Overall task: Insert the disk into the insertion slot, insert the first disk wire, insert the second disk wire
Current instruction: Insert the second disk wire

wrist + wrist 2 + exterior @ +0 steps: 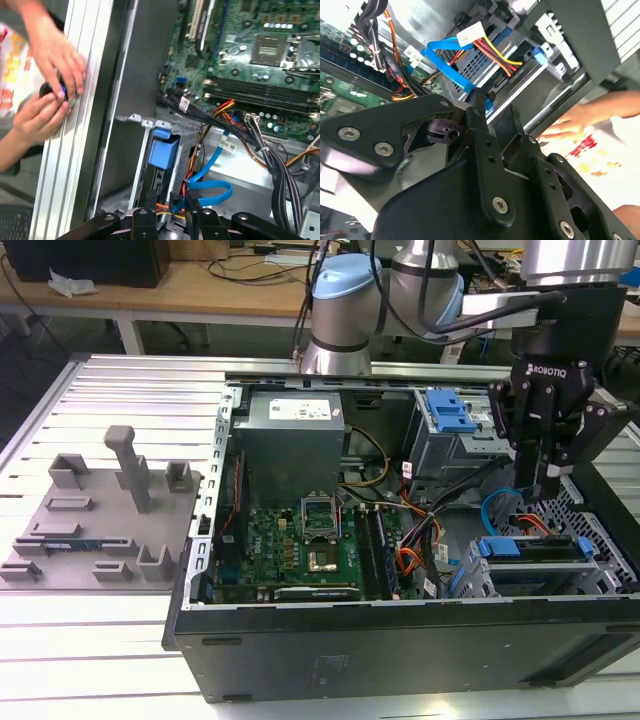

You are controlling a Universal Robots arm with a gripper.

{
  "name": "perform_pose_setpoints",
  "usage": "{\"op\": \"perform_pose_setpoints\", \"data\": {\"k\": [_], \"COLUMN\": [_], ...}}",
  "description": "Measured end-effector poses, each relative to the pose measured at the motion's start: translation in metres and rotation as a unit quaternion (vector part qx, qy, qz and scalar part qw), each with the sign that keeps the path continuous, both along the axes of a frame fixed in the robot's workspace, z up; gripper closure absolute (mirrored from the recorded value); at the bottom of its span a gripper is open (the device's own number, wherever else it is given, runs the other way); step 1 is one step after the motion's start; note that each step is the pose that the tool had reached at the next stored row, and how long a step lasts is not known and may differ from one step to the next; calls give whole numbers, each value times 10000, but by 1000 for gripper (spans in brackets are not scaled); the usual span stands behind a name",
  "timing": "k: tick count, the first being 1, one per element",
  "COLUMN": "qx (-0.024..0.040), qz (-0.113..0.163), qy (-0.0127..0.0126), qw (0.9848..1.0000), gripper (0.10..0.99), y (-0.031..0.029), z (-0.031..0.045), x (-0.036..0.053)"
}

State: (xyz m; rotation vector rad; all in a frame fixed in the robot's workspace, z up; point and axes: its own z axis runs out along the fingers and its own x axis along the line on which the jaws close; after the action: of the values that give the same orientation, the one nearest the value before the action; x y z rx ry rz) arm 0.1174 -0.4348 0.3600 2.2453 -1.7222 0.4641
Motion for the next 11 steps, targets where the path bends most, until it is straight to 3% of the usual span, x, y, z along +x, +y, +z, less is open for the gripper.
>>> {"op": "perform_pose_setpoints", "data": {"k": [2, 11], "qx": [-2, -25], "qz": [142, 153], "qy": [0, 0], "qw": [9999, 9999], "gripper": [725, 725], "y": [0, 4], "z": [-9, -36], "x": [-3, -23]}}
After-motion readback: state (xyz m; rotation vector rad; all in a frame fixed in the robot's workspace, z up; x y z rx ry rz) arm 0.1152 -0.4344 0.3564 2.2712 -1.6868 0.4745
